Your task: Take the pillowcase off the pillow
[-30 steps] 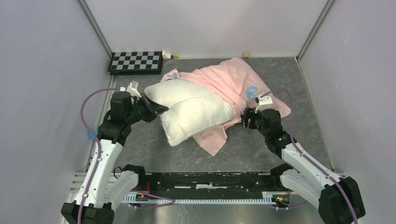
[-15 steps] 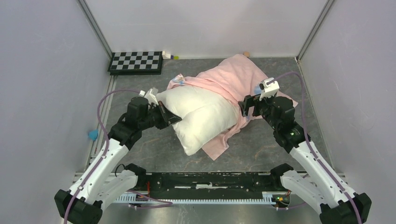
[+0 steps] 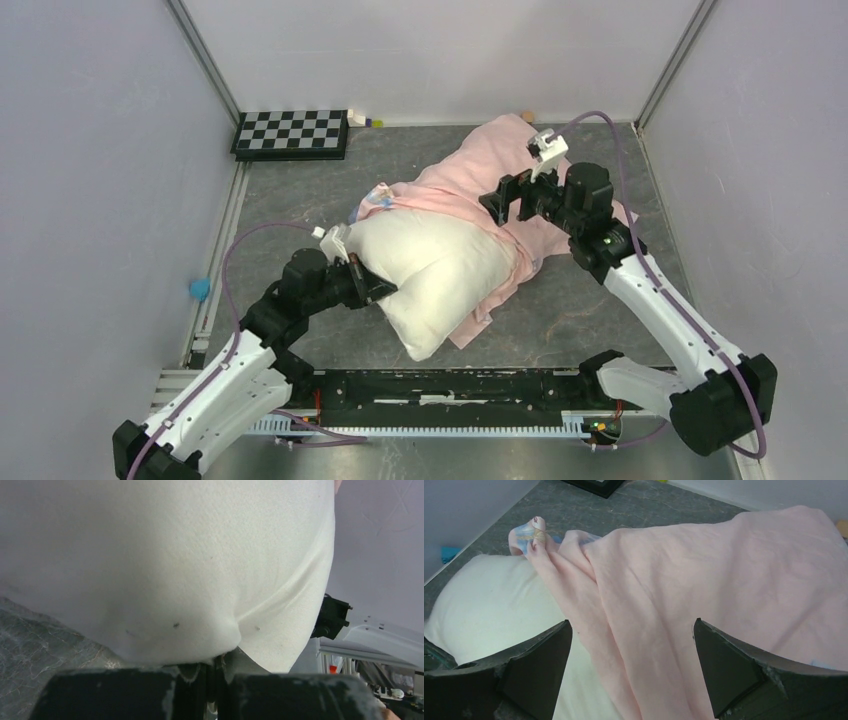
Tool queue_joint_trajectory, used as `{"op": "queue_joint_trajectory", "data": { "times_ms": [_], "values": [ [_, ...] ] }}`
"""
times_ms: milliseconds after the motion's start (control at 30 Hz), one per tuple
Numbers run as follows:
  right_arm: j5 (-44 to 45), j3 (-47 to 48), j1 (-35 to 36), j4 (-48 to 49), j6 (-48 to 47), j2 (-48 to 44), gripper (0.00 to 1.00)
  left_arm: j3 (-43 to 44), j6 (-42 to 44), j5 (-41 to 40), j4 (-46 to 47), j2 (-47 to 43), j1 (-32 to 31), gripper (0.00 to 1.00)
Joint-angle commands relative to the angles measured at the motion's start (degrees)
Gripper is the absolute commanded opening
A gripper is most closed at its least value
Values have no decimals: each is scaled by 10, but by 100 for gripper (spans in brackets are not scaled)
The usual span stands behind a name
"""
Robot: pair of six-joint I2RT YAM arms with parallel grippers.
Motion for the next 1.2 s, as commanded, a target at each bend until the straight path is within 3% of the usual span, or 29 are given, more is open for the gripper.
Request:
{"op": "queue_joint_trajectory", "data": {
  "times_ms": [0,367,567,933,1033,1167],
  "values": [
    [-46,70,18,-4,-22,44,98,-22,-5,-9,69,-9,-50,2],
    [72,158,157,-55,-117,166,98,-49,36,-151,54,-2,-210,2],
    [175,271,224,-129,-165,277,98,-52,42,-177,54,26,-238,2],
    [104,305,279,-113,-192,343,98,-42,58,-208,40,22,-254,2],
    [141,310,279,-111,-186,361,97,-42,58,-210,39,20,-254,2],
    [257,317,279,-110,-164,380,85,-44,56,-213,37,18,-255,2]
  ]
}}
